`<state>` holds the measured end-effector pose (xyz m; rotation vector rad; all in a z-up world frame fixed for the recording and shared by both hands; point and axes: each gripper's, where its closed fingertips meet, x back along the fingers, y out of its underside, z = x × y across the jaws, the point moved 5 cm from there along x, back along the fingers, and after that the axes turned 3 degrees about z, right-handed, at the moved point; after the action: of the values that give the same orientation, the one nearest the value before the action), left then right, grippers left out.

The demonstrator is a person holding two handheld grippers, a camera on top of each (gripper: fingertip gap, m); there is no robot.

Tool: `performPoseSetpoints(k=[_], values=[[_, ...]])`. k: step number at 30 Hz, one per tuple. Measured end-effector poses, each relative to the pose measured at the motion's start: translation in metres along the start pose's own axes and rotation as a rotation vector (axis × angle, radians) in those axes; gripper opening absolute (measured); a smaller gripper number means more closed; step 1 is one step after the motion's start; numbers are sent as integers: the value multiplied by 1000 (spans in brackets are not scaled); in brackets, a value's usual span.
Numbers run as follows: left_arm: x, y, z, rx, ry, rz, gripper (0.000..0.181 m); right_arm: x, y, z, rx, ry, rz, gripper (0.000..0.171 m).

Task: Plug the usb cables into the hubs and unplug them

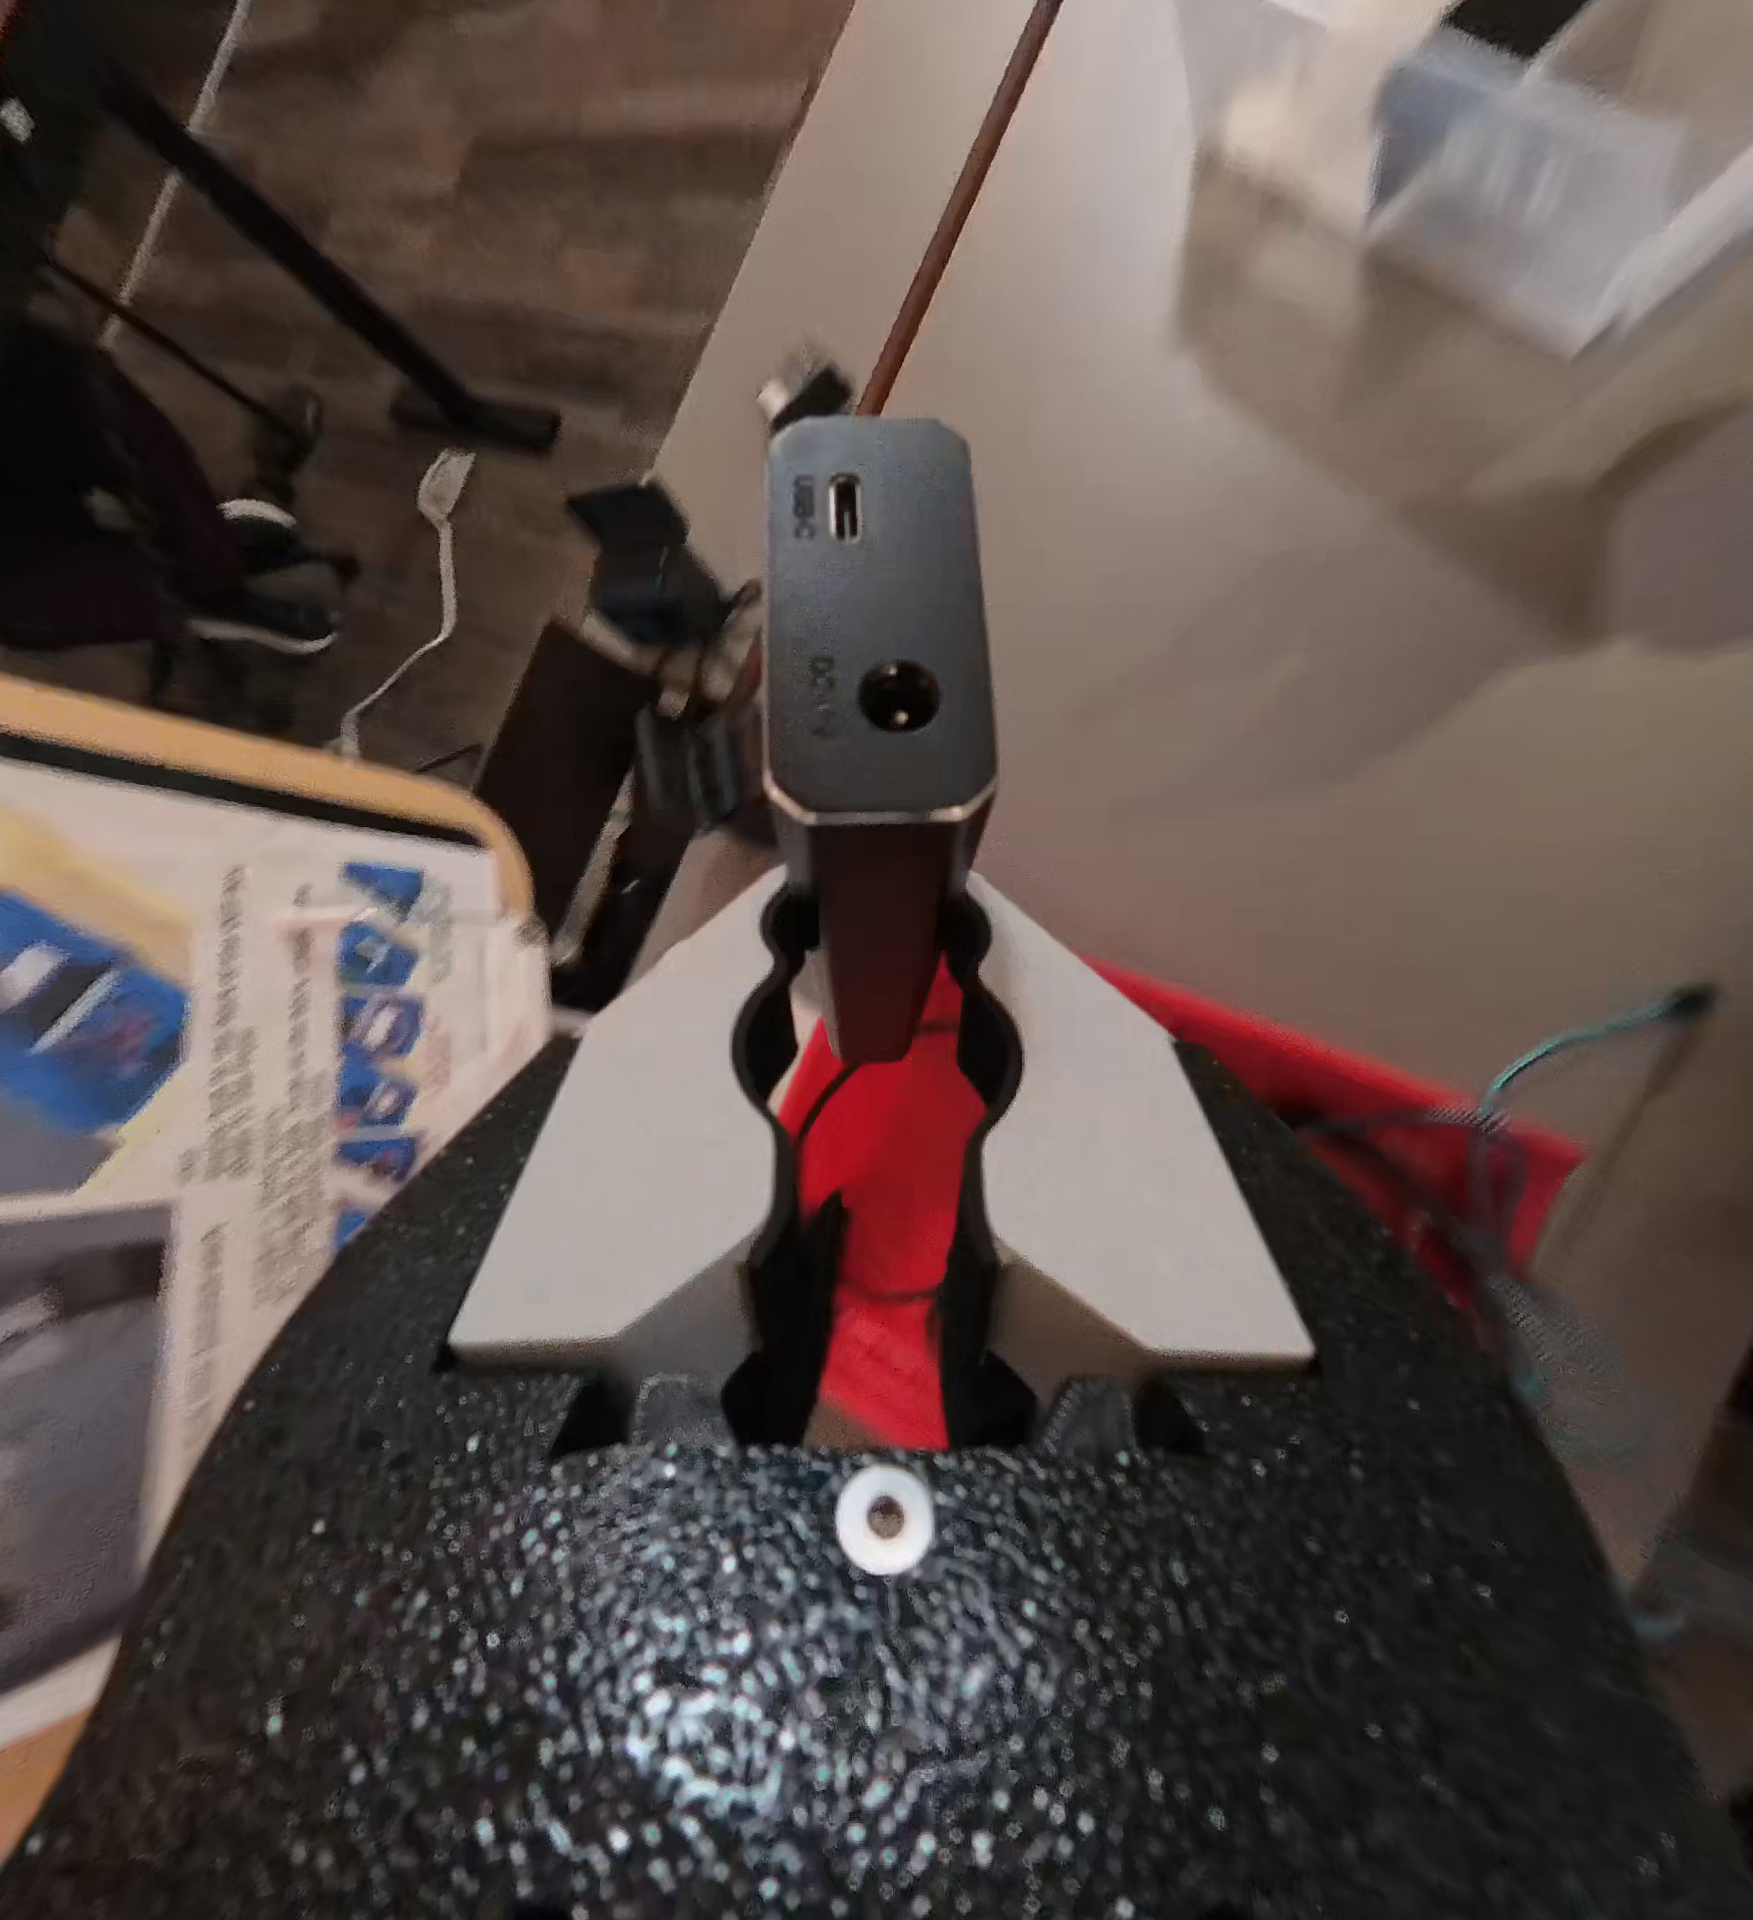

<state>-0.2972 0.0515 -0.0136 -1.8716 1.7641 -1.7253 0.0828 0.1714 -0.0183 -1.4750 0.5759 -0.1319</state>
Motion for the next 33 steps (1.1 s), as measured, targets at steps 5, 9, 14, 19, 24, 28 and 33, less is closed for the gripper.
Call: performPoseSetpoints(k=[5,9,14,19,24,28,33], values=[[-67,-29,40,247,292,98,25,12,-7,3,-27,-6,43,50],[-138,-34,81,498,718,135,25,18,-8,7,-8,10,34,50],[-229,-16,110,779,931,-39,25,19,-9,7,-21,-9,46,50],[-295,-3,132,749,993,-172,25,17,-8,9,-31,-22,58,50],[-325,-7,126,860,1060,-169,25,15,-4,15,-62,-32,56,50],[-340,0,118,966,1074,-180,26,13,-3,16,-75,-41,61,50],[-360,16,109,1180,1085,-196,25,10,-1,17,-89,-50,58,50]])
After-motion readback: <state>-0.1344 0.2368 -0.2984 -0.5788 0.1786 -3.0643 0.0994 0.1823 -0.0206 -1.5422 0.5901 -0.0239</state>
